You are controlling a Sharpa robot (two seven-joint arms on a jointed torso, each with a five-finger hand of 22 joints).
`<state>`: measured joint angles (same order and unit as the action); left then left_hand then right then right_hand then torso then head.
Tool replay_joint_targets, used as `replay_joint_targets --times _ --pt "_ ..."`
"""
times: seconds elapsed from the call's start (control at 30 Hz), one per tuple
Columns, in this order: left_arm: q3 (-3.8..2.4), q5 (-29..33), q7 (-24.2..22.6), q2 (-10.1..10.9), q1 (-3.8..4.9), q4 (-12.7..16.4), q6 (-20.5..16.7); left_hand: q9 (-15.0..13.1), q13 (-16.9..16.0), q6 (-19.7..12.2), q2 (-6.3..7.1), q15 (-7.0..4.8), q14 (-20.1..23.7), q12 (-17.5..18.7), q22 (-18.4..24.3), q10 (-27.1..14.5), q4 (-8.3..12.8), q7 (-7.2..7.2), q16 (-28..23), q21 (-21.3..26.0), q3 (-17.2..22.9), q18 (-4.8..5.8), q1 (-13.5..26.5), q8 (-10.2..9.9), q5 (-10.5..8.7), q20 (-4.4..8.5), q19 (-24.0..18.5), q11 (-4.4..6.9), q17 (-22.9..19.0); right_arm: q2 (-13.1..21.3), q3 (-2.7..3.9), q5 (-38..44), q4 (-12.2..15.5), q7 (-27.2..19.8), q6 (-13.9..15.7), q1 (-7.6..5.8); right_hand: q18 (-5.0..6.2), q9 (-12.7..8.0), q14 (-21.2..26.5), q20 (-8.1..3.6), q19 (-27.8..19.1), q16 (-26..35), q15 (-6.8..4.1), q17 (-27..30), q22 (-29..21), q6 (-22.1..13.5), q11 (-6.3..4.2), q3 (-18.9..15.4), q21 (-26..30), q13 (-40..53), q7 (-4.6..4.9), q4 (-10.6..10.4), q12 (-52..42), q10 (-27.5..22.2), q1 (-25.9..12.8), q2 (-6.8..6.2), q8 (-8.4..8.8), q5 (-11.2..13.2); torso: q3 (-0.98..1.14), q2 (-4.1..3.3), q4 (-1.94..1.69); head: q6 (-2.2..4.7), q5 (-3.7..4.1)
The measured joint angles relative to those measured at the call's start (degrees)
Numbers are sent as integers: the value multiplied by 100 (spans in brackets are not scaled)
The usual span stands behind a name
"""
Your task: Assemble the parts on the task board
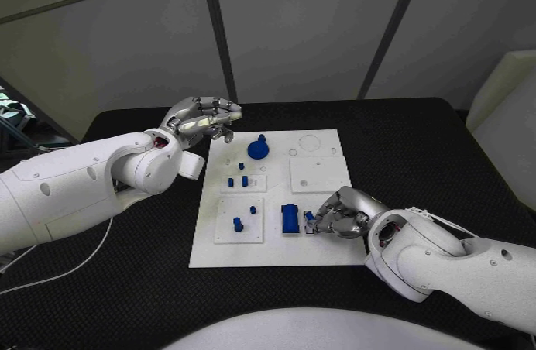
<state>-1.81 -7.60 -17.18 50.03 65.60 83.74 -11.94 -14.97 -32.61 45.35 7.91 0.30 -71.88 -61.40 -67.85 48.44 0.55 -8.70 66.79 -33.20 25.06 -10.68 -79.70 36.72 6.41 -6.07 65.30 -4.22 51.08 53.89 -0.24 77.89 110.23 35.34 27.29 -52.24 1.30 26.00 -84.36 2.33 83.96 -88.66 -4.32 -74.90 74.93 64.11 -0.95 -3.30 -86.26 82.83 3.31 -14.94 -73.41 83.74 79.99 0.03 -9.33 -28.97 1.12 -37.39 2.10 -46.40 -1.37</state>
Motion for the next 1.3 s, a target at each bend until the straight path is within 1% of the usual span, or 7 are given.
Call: replay_joint_targets --times 0.33,0.43,0.73,0.8,0.83,1.07,1.3 --pt "0 0 5 2 1 5 4 0 0 0 0 0 0 0 0 0 0 0 0 0 0 0 0 0 0 0 0 0 0 -102 9 -55 -91 45 -103 -7 0 140 21 -13 13 0 -21 0 0 171 -20 -92 0 -547 -70 -146 -26 21 -385 -81 -111 -134 4 1 7 -1 0" --pt "0 0 7 2 1 5 6 0 0 0 0 0 0 0 0 0 0 0 0 0 0 0 0 0 0 0 0 0 0 -119 8 -47 -100 63 -120 -7 1 202 42 -42 1 0 -41 0 -1 213 -41 -120 0 -620 -112 -164 -26 39 -472 -53 -178 -215 6 2 7 -4 0" --pt "0 0 14 3 1 1 10 1 0 0 0 0 0 0 0 0 0 0 0 0 0 0 0 0 0 0 0 0 0 -152 4 -12 -114 110 -140 -4 1 349 41 -81 1 0 -81 -4 -1 263 -81 -307 0 -813 -125 -176 -27 40 -813 -18 -308 -238 7 4 7 -4 3" --pt "0 0 17 2 1 -1 11 0 0 0 0 0 0 0 0 0 0 0 0 0 0 0 0 0 0 0 0 0 0 -157 4 -3 -118 112 -138 -4 0 381 41 -81 1 0 -81 -4 -1 264 -81 -381 0 -821 -125 -171 -25 41 -964 10 -331 -84 7 4 7 -4 4" --pt "0 0 18 2 1 -2 12 -1 6 -13 0 0 0 0 -3 -11 -2 -12 0 0 2 0 0 24 0 0 0 -11 -3 -159 4 1 -119 113 -136 -4 1 403 42 -81 1 0 -82 -4 -1 264 -81 -430 0 -819 -125 -171 -24 41 -1066 36 -361 91 7 4 7 -4 5" --pt "0 0 26 0 1 -4 14 -5 19 -21 -31 0 0 0 -10 -20 -16 -21 0 0 16 0 -31 42 0 0 0 -20 -14 -160 3 41 -129 103 -121 -2 0 513 43 -81 1 0 -83 -3 -1 273 -91 -585 0 -787 -132 -164 -39 51 -1185 105 -422 774 7 4 8 -8 14" --pt "0 0 34 3 1 -4 16 -4 19 -21 -31 0 0 0 -9 -20 -16 -21 0 0 16 0 -31 42 0 0 0 -21 -13 -76 4 91 -91 31 -109 -2 0 597 43 -81 1 0 -83 -3 -2 227 -91 -722 0 -786 -137 -144 -43 51 -1185 105 -481 1227 7 4 9 -7 8"
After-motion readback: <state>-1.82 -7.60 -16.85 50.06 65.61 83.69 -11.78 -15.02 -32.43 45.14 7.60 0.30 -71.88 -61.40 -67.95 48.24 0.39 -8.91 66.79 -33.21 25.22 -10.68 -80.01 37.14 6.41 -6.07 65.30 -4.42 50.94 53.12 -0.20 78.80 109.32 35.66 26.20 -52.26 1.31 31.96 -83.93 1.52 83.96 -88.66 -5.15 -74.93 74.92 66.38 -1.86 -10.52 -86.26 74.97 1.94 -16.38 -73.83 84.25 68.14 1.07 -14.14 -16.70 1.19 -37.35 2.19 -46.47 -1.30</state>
